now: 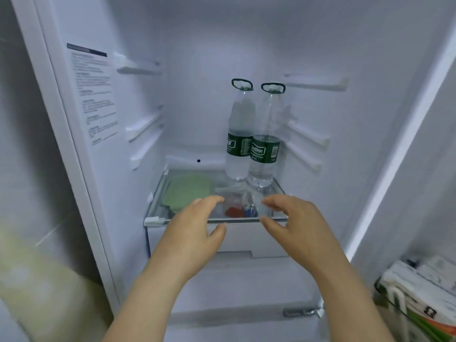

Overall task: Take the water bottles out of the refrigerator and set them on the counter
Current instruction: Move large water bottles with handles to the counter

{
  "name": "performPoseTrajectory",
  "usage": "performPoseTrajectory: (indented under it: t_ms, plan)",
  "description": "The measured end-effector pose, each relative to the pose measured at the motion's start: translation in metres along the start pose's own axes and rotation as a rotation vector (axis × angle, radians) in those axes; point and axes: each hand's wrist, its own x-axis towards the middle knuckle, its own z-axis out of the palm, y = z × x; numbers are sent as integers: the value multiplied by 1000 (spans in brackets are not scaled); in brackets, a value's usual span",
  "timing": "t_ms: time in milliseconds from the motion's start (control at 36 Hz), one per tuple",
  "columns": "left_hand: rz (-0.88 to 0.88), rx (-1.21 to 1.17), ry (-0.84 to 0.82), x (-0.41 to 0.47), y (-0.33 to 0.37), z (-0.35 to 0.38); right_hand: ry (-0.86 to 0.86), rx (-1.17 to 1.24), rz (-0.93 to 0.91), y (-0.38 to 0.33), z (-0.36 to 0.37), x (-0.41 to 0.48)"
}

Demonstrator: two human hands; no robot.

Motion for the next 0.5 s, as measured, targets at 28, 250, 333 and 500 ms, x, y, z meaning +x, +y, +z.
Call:
performPoseTrajectory:
  t_ms: [28, 250, 333, 500]
  plan:
    - [-4, -6, -8, 6, -3, 2, -4, 3, 9, 2, 3, 6]
    - [21, -30, -42, 63, -30, 10, 16, 12, 82, 13, 25, 54]
    - [41, -40, -47, 81, -40, 10, 35, 25, 101, 13, 30, 69]
    - [70, -82, -76, 106, -55, 19, 86, 17, 133, 16, 37, 87]
